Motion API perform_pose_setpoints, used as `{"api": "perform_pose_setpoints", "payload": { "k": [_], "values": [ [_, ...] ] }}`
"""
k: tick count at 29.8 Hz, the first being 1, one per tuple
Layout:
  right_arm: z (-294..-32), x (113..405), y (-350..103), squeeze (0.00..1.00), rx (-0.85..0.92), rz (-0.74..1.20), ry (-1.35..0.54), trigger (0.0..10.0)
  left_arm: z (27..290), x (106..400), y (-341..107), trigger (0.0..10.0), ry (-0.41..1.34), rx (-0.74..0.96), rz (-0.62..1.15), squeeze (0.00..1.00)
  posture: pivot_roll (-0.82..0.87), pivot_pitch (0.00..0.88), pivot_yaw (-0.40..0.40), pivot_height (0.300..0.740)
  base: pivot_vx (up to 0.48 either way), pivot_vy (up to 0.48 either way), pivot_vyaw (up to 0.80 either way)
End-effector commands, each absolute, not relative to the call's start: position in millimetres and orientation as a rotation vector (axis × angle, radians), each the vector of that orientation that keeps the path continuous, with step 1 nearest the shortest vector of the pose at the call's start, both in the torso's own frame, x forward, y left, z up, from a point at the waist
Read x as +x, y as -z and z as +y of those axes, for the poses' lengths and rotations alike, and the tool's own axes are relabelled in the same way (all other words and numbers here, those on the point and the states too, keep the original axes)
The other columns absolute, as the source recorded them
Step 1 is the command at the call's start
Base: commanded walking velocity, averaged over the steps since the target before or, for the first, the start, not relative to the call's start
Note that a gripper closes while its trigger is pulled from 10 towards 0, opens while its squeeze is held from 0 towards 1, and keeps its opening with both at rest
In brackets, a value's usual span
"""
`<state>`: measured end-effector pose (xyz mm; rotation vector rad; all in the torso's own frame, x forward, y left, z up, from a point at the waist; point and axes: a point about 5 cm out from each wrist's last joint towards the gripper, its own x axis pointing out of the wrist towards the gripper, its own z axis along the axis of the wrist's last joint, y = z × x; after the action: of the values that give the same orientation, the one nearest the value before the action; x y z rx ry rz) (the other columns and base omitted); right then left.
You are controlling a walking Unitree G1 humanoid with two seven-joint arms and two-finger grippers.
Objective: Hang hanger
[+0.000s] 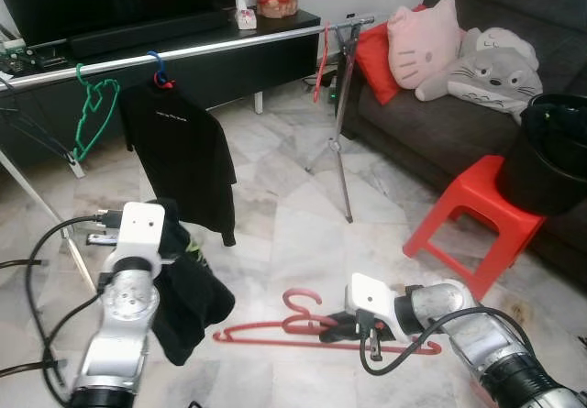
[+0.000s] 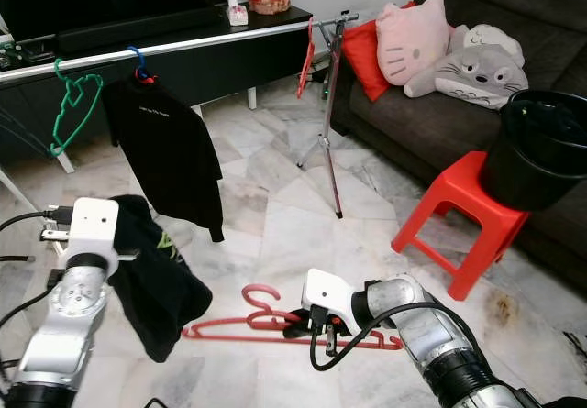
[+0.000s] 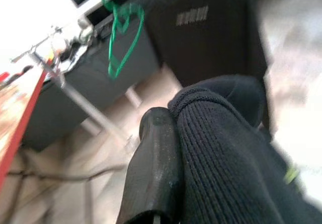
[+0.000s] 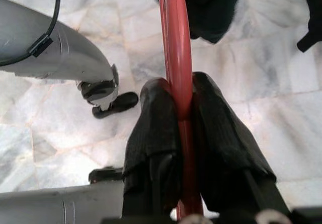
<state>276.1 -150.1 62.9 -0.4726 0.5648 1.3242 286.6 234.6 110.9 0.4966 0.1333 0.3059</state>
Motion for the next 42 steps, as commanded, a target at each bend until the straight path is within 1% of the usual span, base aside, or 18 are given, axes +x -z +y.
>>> {"api": "perform_pose_setpoints", "payload": {
  "k": [1,4,5,6,7,8,14,16,20,24,28,31,35,36,37,38,39,42],
  "values": [
    [-151.1,281.3,-74.3,0.00,-0.480,0.516,-1.311,0.0,236.4,282.8,-101.0,0.0,-0.299,0.526,0.179,0.00,-0.09,0.000,-0.012,0.740,0.000,0.000,0.00],
    [-156.8,278.3,-78.9,0.00,-0.497,0.516,-1.322,0.0,254.2,268.1,-69.1,0.0,-0.326,0.551,0.312,0.00,-0.09,0.000,-0.007,0.740,0.000,0.000,0.00],
    [-158.2,279.0,-79.0,0.00,-0.498,0.513,-1.308,0.0,257.5,264.5,-62.6,0.5,-0.332,0.545,0.336,0.00,-0.09,0.000,-0.006,0.740,0.000,0.000,0.00],
    [-159.7,280.1,-78.9,0.00,-0.493,0.512,-1.287,0.0,260.0,261.0,-56.3,2.0,-0.333,0.537,0.361,0.00,-0.09,0.000,-0.005,0.740,0.000,0.000,0.00],
    [-161.5,281.3,-78.2,0.00,-0.488,0.511,-1.263,0.0,261.7,257.6,-50.3,4.6,-0.331,0.529,0.383,0.00,-0.09,0.000,-0.005,0.740,0.000,0.000,0.00],
    [-164.2,283.0,-76.2,0.00,-0.474,0.514,-1.225,0.0,262.6,252.8,-42.0,10.0,-0.320,0.505,0.415,0.00,-0.09,0.000,-0.002,0.740,0.000,0.000,0.00],
    [-177.2,287.3,-49.5,0.00,-0.340,0.560,-0.928,0.0,262.5,231.3,-10.8,10.0,-0.267,0.400,0.511,0.00,-0.08,0.000,0.008,0.740,0.000,0.000,0.00],
    [-185.7,291.5,-29.4,0.00,-0.239,0.606,-0.652,0.0,261.2,225.3,-1.9,10.0,-0.244,0.385,0.533,0.00,-0.08,0.000,0.014,0.740,0.000,0.000,0.00],
    [-197.0,280.5,2.1,0.00,-0.125,0.703,-0.348,0.0,257.3,222.5,8.1,10.0,-0.201,0.362,0.557,0.00,-0.09,0.000,0.022,0.740,0.000,0.000,0.00],
    [-199.5,275.8,9.9,0.00,-0.105,0.733,-0.276,0.0,256.4,222.7,9.6,10.0,-0.188,0.359,0.552,0.00,-0.08,0.000,0.027,0.740,0.000,0.000,0.00],
    [-210.9,230.1,53.3,0.00,-0.068,0.938,0.015,0.0,250.6,222.6,20.1,10.0,-0.155,0.316,0.585,0.00,-0.08,0.000,0.042,0.740,0.000,0.000,0.00],
    [-209.4,219.1,61.9,0.00,-0.075,0.977,0.068,0.0,249.1,223.0,23.1,10.0,-0.147,0.293,0.588,0.00,-0.08,0.000,0.042,0.740,0.000,0.000,0.00],
    [-217.6,167.8,87.6,0.00,-0.133,1.144,0.162,0.0,245.3,215.8,37.7,10.0,-0.150,0.247,0.657,0.00,-0.07,0.000,0.048,0.740,0.000,0.000,0.00],
    [-217.0,162.4,90.1,0.00,-0.121,1.161,0.168,2.0,244.8,214.5,39.5,10.0,-0.154,0.239,0.665,0.00,-0.06,0.000,0.050,0.740,0.000,0.000,0.00],
    [-214.1,154.0,94.0,0.00,-0.063,1.184,0.193,7.9,245.8,210.9,43.9,10.0,-0.167,0.211,0.689,0.00,-0.07,0.000,0.054,0.740,0.000,0.000,0.00],
    [-213.1,152.3,94.9,0.00,-0.048,1.188,0.203,7.9,246.2,210.1,45.0,10.0,-0.171,0.204,0.694,0.00,-0.07,0.000,0.057,0.740,0.000,0.000,0.00],
    [-211.8,150.4,96.0,0.00,-0.045,1.194,0.201,10.0,246.1,208.5,46.9,10.0,-0.174,0.197,0.705,0.00,-0.07,0.000,0.057,0.740,0.000,0.000,0.00],
    [-207.0,146.1,98.5,0.00,-0.040,1.202,0.194,10.0,244.0,203.2,53.0,10.0,-0.168,0.183,0.739,0.00,-0.07,0.000,0.060,0.740,0.000,0.000,0.00]
  ]
}}
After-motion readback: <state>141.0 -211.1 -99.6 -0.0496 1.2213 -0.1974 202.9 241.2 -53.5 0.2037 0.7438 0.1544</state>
